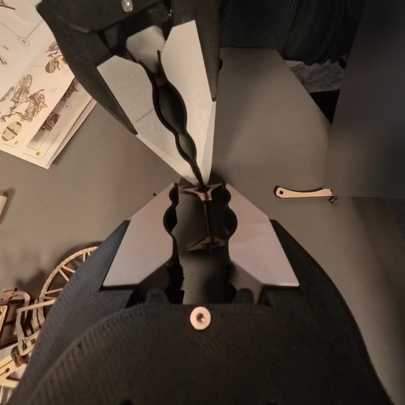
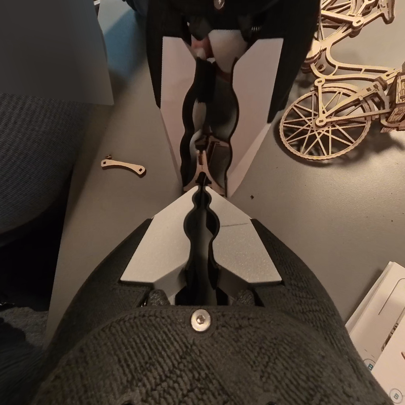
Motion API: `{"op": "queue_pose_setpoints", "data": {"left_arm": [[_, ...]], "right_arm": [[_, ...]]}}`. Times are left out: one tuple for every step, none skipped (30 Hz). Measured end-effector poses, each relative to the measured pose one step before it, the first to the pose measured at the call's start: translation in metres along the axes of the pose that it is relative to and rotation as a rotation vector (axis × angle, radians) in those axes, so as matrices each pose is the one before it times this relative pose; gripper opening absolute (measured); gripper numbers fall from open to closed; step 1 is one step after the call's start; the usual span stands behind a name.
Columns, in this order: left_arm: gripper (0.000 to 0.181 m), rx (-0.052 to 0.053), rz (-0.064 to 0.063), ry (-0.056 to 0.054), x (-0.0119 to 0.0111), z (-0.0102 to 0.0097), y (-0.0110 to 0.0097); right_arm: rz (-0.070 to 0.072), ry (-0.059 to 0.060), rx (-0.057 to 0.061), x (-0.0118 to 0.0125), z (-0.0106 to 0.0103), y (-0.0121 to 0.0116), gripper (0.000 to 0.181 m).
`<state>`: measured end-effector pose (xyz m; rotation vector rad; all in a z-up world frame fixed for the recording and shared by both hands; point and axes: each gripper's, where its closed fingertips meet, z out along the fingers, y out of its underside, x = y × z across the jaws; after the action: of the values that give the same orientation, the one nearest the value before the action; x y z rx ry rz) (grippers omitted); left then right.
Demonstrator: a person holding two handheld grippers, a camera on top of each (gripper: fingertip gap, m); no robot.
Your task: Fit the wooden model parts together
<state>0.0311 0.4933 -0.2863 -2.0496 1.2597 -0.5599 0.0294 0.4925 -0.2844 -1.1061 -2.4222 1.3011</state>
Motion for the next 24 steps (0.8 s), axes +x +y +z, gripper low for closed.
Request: {"op": "queue_pose_setpoints", "data": {"left_arm": [[0.039, -0.0035, -0.0044, 0.0029, 0.00022, -0.00016, 0.00039], [0.039, -0.0031, -0.0059, 0.0021, -0.00010, -0.00026, 0.00045], [0.039, -0.0029, -0.0045, 0.0033, 0.00015, -0.00031, 0.00048], [0.039, -0.0011, -0.0008, 0.0032, 0.00019, -0.00044, 0.00035], [0.038, 0.0004, 0.0009, 0.0027, 0.00014, -0.00014, -0.00004], [0.038, -0.0004, 0.0005, 0.0010, 0.00015, 0.00011, 0.00006], [0.037, -0.0015, 0.0036, 0.0006, 0.00020, -0.00013, 0.00011], [0.037, -0.0019, 0.0047, 0.0010, 0.00035, -0.00013, 0.00001], [0.037, -0.0023, 0.0047, 0.0001, 0.00000, -0.00010, 0.00013], [0.037, -0.0015, 0.0032, 0.0003, 0.00005, -0.00001, -0.00001], [0.037, -0.0009, 0.0020, 0.0013, 0.00013, -0.00016, 0.00009], [0.037, -0.0011, 0.0006, 0.0034, 0.00044, -0.00008, 0.00015], [0.037, -0.0013, -0.0001, 0.0009, 0.00005, -0.00013, 0.00008], [0.037, -0.0016, 0.0000, -0.0001, -0.00007, -0.00002, 0.00013], [0.037, -0.0018, 0.0003, -0.0010, -0.00007, -0.00030, 0.00014], [0.037, -0.0019, 0.0017, -0.0017, -0.00013, -0.00020, 0.00020], [0.037, -0.0015, 0.0027, -0.0042, -0.00046, -0.00027, 0.00009], [0.037, -0.0004, 0.0013, -0.0028, -0.00038, -0.00013, 0.00001], [0.037, 0.0001, -0.0003, -0.0002, 0.00012, 0.00004, -0.00004], [0.037, 0.0004, -0.0003, -0.0011, -0.00004, 0.00016, -0.00019], [0.037, 0.0001, 0.0002, -0.0010, 0.00007, 0.00017, -0.00017], [0.037, 0.0001, 0.0003, -0.0020, -0.00003, 0.00024, -0.00024], [0.037, -0.0011, -0.0007, -0.0022, -0.00013, 0.00019, 0.00003], [0.037, -0.0004, -0.0005, -0.0016, -0.00015, -0.00004, -0.00008]], "right_arm": [[-0.0001, -0.0006, -0.0007, -0.00005, 0.00013, 0.00008, 0.000], [0.0004, -0.0002, -0.0003, 0.00001, 0.00003, -0.00001, 0.000], [0.0001, 0.0004, 0.0000, 0.00004, 0.00011, -0.00009, 0.000], [0.0001, 0.0010, -0.0001, 0.00006, 0.00005, -0.00001, 0.000], [0.0006, 0.0008, 0.0001, 0.00015, 0.00006, -0.00007, 0.000], [0.0000, -0.0004, 0.0001, -0.00005, 0.00012, -0.00010, 0.000], [-0.0011, -0.0004, -0.0004, -0.00011, 0.00010, -0.00001, 0.000], [-0.0010, 0.0000, -0.0008, -0.00019, 0.00027, 0.00005, 0.000], [0.0001, -0.0003, -0.0006, 0.00003, 0.00011, -0.00005, 0.000], [0.0005, -0.0003, -0.0001, -0.00007, 0.00011, -0.00008, 0.000], [0.0002, 0.0001, -0.0002, 0.00000, 0.00010, -0.00006, 0.000], [0.0008, 0.0001, -0.0011, -0.00001, 0.00020, 0.00006, 0.000], [0.0017, 0.0002, -0.0011, 0.00002, 0.00009, 0.00025, 0.000], [0.0012, 0.0014, 0.0013, 0.00009, -0.00019, -0.00009, 0.000], [-0.0002, 0.0029, 0.0041, 0.00021, -0.00055, -0.00026, 0.000], [-0.0002, 0.0040, 0.0059, 0.00024, -0.00099, -0.00044, 0.000], [0.0011, 0.0045, 0.0060, 0.00054, -0.00078, -0.00043, 0.000], [0.0019, 0.0048, 0.0044, 0.00071, -0.00023, -0.00050, 0.000], [0.0024, 0.0042, 0.0014, 0.00077, -0.00011, -0.00011, 0.001], [0.0025, 0.0017, -0.0016, 0.00041, -0.00009, 0.00013, 0.002], [0.0016, -0.0001, -0.0034, 0.00017, 0.00013, 0.00026, 0.003], [-0.0001, -0.0009, -0.0039, -0.00007, 0.00058, 0.00026, 0.003], [-0.0004, 0.0005, -0.0019, -0.00003, 0.00080, 0.00022, 0.004], [0.0005, 0.0008, 0.0013, 0.00010, 0.00027, -0.00019, 0.004]]}}
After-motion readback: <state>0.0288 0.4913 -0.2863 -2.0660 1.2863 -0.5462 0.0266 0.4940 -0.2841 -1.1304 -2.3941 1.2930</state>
